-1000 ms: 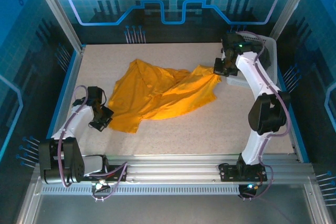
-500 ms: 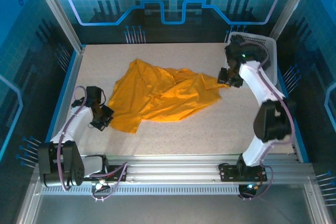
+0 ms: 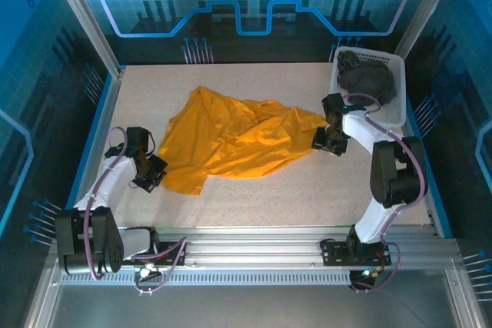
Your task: Fold and stack the t-shirts
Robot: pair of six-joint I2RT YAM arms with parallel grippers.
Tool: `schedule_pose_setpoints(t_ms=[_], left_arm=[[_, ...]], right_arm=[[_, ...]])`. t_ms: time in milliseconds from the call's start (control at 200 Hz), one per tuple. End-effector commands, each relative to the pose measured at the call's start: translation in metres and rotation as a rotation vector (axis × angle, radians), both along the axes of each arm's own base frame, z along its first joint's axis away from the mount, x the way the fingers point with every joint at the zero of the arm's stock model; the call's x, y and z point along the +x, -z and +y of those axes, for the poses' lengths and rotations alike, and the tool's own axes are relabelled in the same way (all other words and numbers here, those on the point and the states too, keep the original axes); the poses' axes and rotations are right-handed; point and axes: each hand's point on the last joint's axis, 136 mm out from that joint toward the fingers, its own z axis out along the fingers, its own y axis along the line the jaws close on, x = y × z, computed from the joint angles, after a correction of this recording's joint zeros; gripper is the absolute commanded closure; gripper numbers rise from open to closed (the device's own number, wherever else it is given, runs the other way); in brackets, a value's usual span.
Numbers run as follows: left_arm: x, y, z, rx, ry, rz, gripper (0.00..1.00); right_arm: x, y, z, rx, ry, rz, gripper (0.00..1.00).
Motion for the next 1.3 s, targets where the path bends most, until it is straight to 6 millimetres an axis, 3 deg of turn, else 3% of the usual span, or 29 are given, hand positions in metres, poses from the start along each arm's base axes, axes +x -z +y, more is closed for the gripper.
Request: schedule_pose_setpoints(t_ms=[0,65,255,335,455,625,740,885,970,1020,1095,1140,1230,1296], left_arm=[[0.004,-0.005,-0.005,-0.021,0.019,-0.008,1.0],[0.004,-0.005,-0.004,-0.021,0.017,-0.008,1.0],[0.006,-0.006,-0.005,-0.025,0.01,-0.015,1.0],[0.006,-0.007,-0.005,-0.025,0.012,-0.015,1.0],[0.007,-0.006,-0.005,-0.026,0.009,-0.015,1.0],[0.008,-0.005,-0.005,-0.027,0.006,-0.015,1.0],[0.009,-0.003,-0.005,-0.027,0.003,-0.013,1.0],[0.011,-0.003,-0.005,-0.029,0.006,-0.014,1.0],[0.012,-0.003,-0.005,-0.028,0.01,-0.012,1.0],[0.012,-0.002,-0.006,-0.03,0.012,-0.01,1.0],[0.012,-0.002,-0.006,-0.033,0.013,-0.007,1.0],[0.013,-0.001,-0.007,-0.033,0.017,-0.006,1.0],[0.014,-0.003,-0.007,-0.034,0.023,-0.007,1.0],[0.015,-0.004,-0.006,-0.028,0.026,-0.011,1.0]], right_arm=[[0.035,-0.003,0.01,0.083,0.032,-0.072,0.49],[0.038,0.005,0.01,0.092,0.055,-0.051,0.53],[0.042,0.014,0.007,0.078,0.084,-0.044,0.76],[0.044,0.005,0.005,0.06,0.085,-0.062,0.89],[0.043,-0.025,0.002,-0.007,0.075,-0.115,0.99],[0.039,-0.064,0.015,-0.045,0.061,-0.166,1.0],[0.054,-0.079,0.039,-0.049,-0.004,-0.198,1.0],[0.092,-0.073,0.056,-0.055,-0.046,-0.184,1.0],[0.116,-0.055,0.071,-0.032,-0.088,-0.138,1.0],[0.126,-0.041,0.08,-0.018,-0.116,-0.093,0.94],[0.129,-0.013,0.089,-0.023,-0.154,0.019,0.75],[0.13,-0.009,0.092,-0.028,-0.171,0.037,0.66],[0.128,-0.021,0.093,-0.025,-0.185,-0.011,0.51],[0.124,-0.046,0.087,-0.028,-0.173,-0.087,0.45]])
